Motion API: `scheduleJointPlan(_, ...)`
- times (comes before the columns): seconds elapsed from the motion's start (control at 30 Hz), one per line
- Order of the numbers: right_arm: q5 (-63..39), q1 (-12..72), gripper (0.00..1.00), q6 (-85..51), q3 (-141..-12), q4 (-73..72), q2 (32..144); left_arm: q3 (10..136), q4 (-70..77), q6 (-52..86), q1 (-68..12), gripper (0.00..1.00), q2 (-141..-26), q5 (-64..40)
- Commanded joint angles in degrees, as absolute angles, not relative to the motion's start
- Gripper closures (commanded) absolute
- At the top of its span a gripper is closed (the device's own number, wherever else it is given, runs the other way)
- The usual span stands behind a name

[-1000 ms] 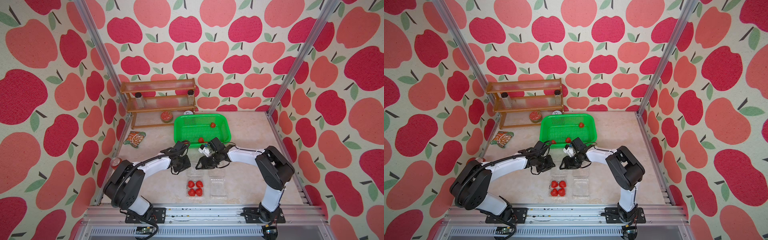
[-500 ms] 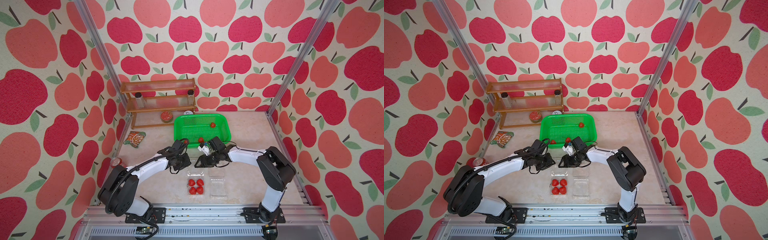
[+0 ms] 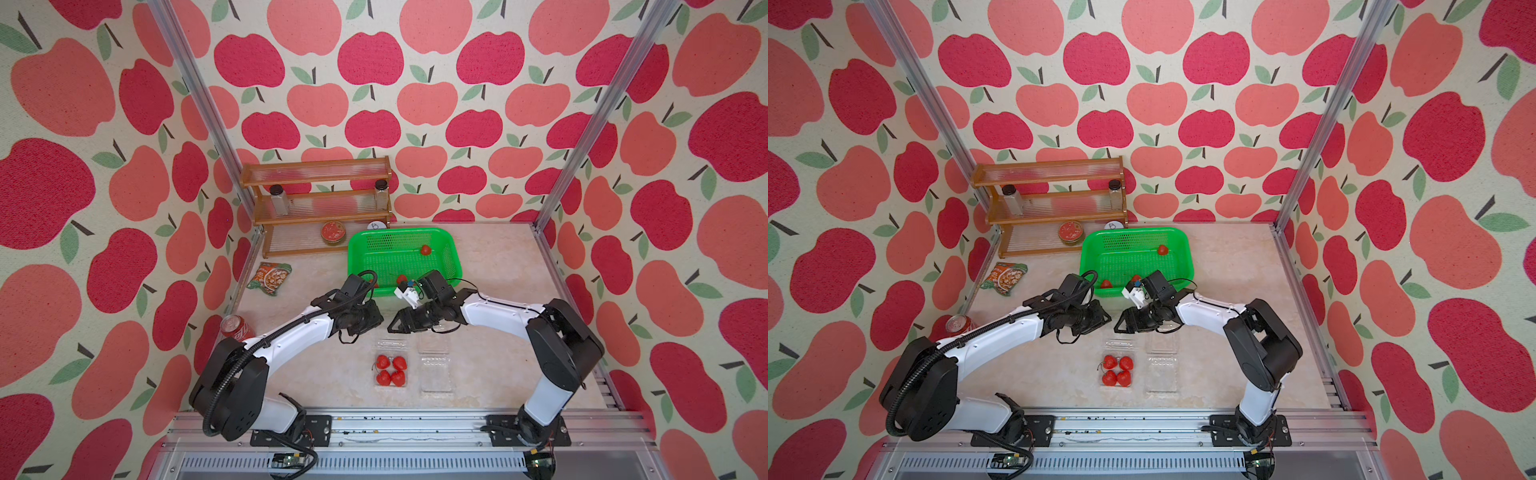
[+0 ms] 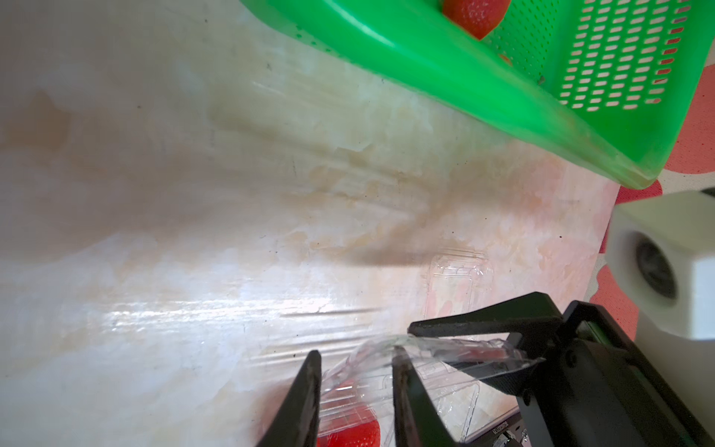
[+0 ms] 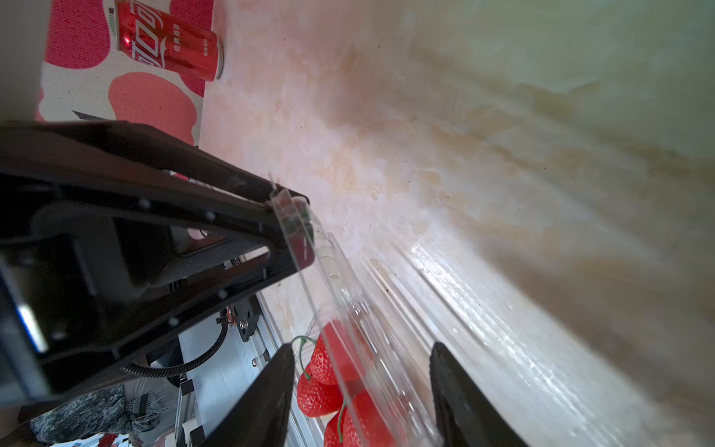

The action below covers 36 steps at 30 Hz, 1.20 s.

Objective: Pack strawberries into containers
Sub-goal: Close the packing box at the center of the board.

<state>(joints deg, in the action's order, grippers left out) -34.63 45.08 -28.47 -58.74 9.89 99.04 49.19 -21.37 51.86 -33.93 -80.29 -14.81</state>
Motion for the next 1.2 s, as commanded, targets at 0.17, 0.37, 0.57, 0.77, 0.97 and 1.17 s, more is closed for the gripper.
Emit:
scheduleJointPlan(0.17, -35.95, 46.14, 0.35, -25.34, -58.34, 10.67, 96.55, 51.13, -23.94, 50.54, -33.7, 0.7, -77.58, -13.58)
scheduleJointPlan(0.37, -35.96, 46.14, 0.34, -24.18, -60.05, 11.71, 98.23, 51.74, -23.82, 49.95, -33.7, 0.69, -78.25, -13.94)
scheduleJointPlan(0.57, -35.82, 46.14, 0.34, -23.82, -61.0, 12.28, 99.44, 53.47, -23.47, 48.07, -33.1, 0.55, -79.69, -15.98)
scheduleJointPlan(0.77, -35.6, 46.05, 0.34, -24.51, -60.52, 11.32, 100.21, 54.87, -23.67, 46.63, -32.7, 0.49, -80.9, -17.75)
scheduleJointPlan(0.97, -36.54, 46.01, 0.34, -24.61, -59.88, 9.42, 99.34, 54.99, -23.9, 46.89, -32.15, 0.47, -79.61, -17.86)
scheduleJointPlan(1.17, -37.0, 46.14, 0.34, -23.47, -59.72, 10.6, 96.55, 54.83, -27.13, 47.28, -31.3, 0.46, -75.59, -17.02)
